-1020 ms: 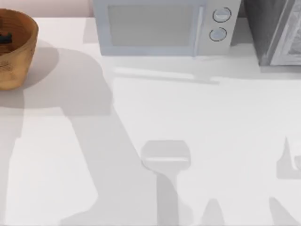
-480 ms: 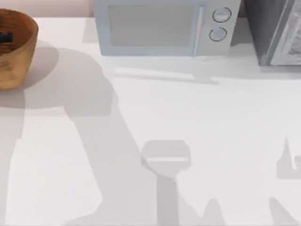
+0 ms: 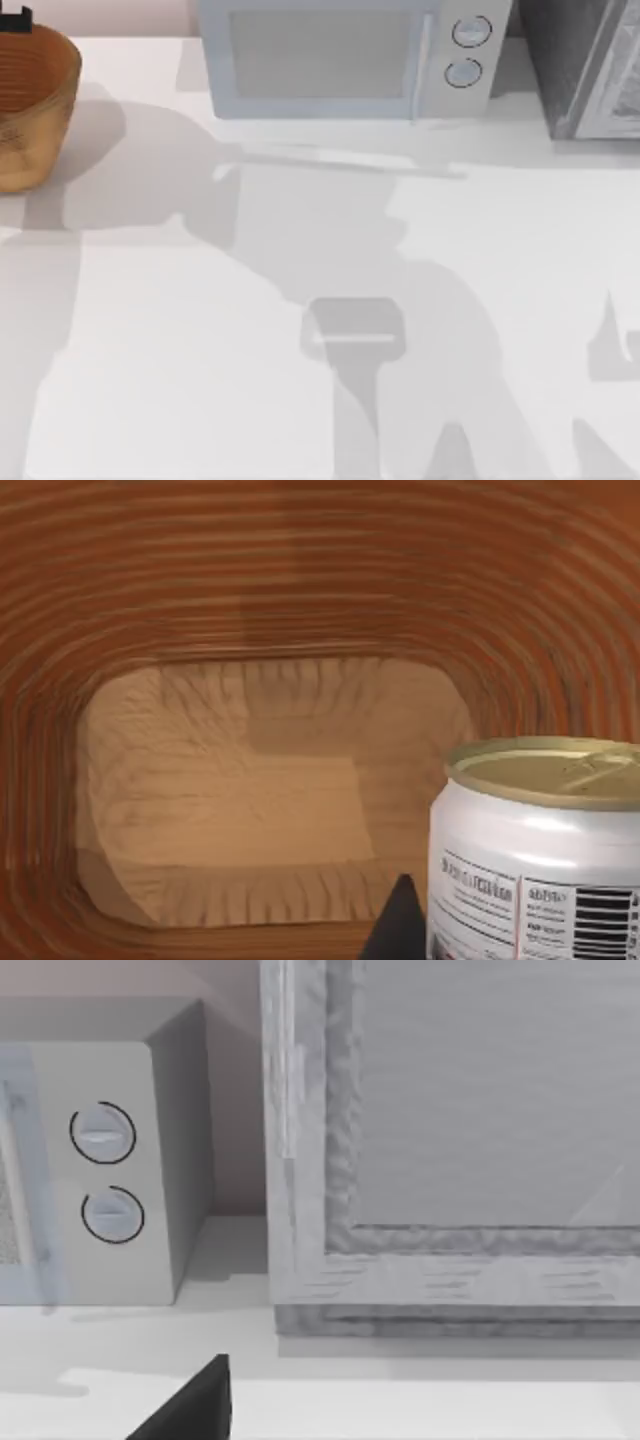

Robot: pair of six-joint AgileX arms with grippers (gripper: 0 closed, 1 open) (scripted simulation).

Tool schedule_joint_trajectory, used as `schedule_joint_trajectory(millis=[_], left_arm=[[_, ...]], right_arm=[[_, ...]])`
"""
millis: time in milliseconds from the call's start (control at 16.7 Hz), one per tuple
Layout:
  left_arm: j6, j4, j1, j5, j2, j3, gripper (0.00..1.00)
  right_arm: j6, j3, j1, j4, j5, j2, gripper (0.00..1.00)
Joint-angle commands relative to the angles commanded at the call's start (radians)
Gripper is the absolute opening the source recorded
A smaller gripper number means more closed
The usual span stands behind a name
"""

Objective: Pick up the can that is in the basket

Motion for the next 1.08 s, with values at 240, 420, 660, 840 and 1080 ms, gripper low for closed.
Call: schedule_joint_trajectory(millis=[240, 420, 660, 840, 1080], left_arm=[[-0.037, 0.18, -0.051, -0.043, -0.471, -0.402, 0.0], [-0.064, 0.327, -0.076, -0.064, -0.851, -0.731, 0.0], [-0.1, 0.534, -0.092, -0.077, -1.323, -1.159, 0.0], [-0.125, 0.678, -0.098, -0.08, -1.613, -1.432, 0.0], [-0.148, 0.813, -0.099, -0.076, -1.871, -1.685, 0.0]], right_arm=[[0.0, 0.0, 0.0, 0.0, 0.0, 0.0, 1.0], [0.0, 0.0, 0.0, 0.0, 0.0, 0.0, 1.0], [0.0, 0.0, 0.0, 0.0, 0.0, 0.0, 1.0], [0.0, 0.0, 0.0, 0.0, 0.0, 0.0, 1.0], [0.0, 0.0, 0.0, 0.0, 0.0, 0.0, 1.0]])
